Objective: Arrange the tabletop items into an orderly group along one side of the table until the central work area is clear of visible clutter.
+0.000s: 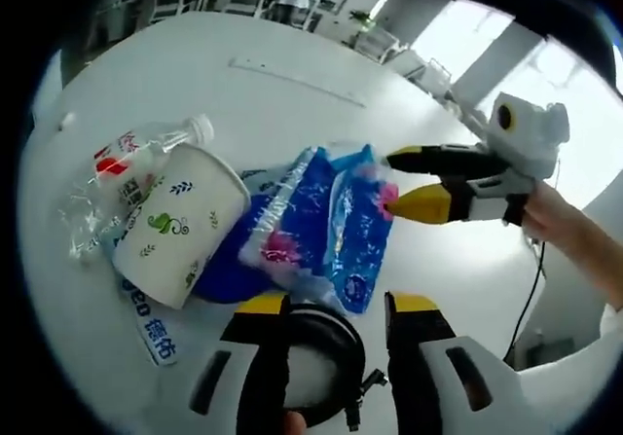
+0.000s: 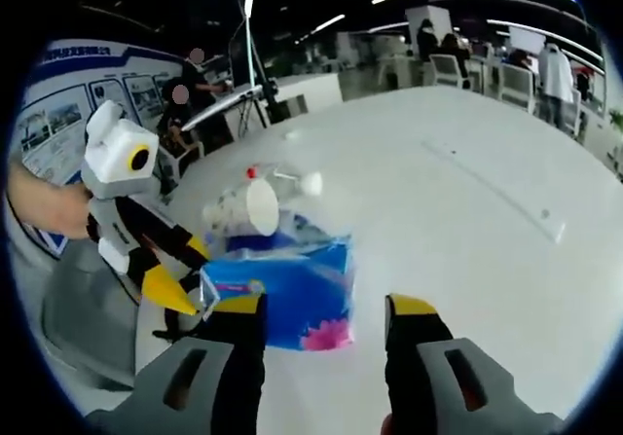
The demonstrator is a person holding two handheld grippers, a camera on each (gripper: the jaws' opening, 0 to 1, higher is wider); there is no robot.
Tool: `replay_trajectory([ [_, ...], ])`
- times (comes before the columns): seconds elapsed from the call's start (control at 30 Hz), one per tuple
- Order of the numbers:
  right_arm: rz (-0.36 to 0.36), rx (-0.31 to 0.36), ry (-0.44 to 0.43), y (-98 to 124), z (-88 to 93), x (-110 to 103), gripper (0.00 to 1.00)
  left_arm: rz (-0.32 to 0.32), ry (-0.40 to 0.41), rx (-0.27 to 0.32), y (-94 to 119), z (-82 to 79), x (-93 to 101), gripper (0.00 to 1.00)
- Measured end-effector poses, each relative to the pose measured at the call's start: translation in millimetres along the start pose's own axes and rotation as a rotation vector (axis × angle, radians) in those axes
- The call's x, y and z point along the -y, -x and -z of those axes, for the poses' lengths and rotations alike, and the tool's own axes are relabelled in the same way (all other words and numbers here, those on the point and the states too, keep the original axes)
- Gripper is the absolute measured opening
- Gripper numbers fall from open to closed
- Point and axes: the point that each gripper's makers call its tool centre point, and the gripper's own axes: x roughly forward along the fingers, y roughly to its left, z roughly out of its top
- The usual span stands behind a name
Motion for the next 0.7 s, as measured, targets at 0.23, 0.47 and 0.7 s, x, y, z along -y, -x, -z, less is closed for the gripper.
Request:
replay_trajectory([
  [0.23, 0.009, -0.024, 0.028, -2.7, 4.7, 3.0, 0.33, -0.024, 0.003, 0.015, -1.4, -2.8, -4.9, 0.22],
  [0.47, 0.026, -0.03, 0.017, -4.2, 7.9, 7.5, 0.17, -0.045, 0.016, -0.001, -4.1, -0.5, -11.0, 0.14],
  [0.7, 0.038, -0.022, -0.015, -2.3, 10.9, 11.8, 0.04, -0.05, 0.013, 0.016, -4.1, -4.3, -13.3, 0.05],
])
